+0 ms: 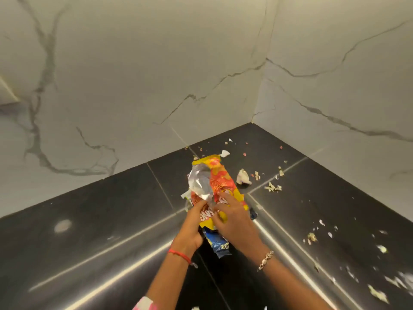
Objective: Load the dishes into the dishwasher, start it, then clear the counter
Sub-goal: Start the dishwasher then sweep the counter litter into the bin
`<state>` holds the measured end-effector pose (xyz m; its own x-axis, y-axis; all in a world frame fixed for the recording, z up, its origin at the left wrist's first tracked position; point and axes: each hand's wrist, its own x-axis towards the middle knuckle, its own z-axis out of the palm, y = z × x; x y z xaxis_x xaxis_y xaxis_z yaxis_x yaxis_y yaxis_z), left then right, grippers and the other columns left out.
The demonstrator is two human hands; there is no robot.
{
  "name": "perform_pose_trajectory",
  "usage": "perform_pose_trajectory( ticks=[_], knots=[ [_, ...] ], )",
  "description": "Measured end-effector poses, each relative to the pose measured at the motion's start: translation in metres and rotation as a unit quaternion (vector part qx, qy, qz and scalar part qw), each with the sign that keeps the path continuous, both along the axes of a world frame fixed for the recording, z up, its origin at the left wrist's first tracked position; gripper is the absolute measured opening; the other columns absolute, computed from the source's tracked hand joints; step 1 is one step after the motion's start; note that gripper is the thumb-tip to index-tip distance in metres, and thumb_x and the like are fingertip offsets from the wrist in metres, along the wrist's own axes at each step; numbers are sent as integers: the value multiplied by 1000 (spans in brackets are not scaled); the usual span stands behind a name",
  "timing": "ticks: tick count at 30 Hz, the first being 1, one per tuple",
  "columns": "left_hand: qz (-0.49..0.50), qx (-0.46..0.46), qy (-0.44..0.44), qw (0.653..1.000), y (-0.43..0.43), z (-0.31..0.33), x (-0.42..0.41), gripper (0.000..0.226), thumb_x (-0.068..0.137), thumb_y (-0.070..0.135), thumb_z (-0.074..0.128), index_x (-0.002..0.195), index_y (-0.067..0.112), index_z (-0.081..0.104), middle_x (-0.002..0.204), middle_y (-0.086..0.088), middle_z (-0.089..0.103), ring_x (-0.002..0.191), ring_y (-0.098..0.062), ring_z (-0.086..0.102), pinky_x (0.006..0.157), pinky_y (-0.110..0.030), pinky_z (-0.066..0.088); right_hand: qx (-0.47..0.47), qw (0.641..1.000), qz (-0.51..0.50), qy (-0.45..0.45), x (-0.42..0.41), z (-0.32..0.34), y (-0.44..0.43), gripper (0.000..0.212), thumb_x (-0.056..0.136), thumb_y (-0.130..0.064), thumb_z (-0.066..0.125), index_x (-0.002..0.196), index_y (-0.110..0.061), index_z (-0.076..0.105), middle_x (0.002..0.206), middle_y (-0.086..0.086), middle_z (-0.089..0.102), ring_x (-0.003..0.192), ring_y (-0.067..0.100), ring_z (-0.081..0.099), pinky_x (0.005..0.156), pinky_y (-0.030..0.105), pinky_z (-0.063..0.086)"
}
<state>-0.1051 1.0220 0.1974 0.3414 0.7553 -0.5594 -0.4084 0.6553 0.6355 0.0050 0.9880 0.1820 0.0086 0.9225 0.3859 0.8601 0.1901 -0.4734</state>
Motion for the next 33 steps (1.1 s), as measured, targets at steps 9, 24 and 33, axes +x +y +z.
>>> perform_pose_trajectory(
  ticks=[9, 24, 33],
  knots=[
    [-57, 2, 27, 998, -103, -8, -53, 22, 84, 22, 47, 73, 10, 61, 63, -8, 65, 52, -21, 60, 54, -26, 47, -92, 993, -24, 72, -59, 2, -138, 51, 79, -32, 23, 117, -12, 51, 114, 4, 54, 103, 19, 46, 90, 30, 34],
    [-57, 60, 84, 993, -335, -57, -111, 19, 91, 6, 49, 106, 6, 61, 84, -11, 72, 75, -25, 69, 73, -40, 57, -15, 965, -69, 251, -79, -25, -394, 32, 86, -19, 47, 111, -2, 59, 110, 8, 61, 104, 10, 54, 92, 3, 34],
    [-121, -6, 133, 984, -436, -132, -165, 22, 95, 7, 43, 111, 9, 57, 93, -11, 73, 79, -25, 71, 61, -35, 58, -168, 906, -142, 361, -106, -110, -489, 49, 79, -40, 63, 121, -17, 52, 120, -3, 54, 112, 9, 51, 95, 23, 42]
  ],
)
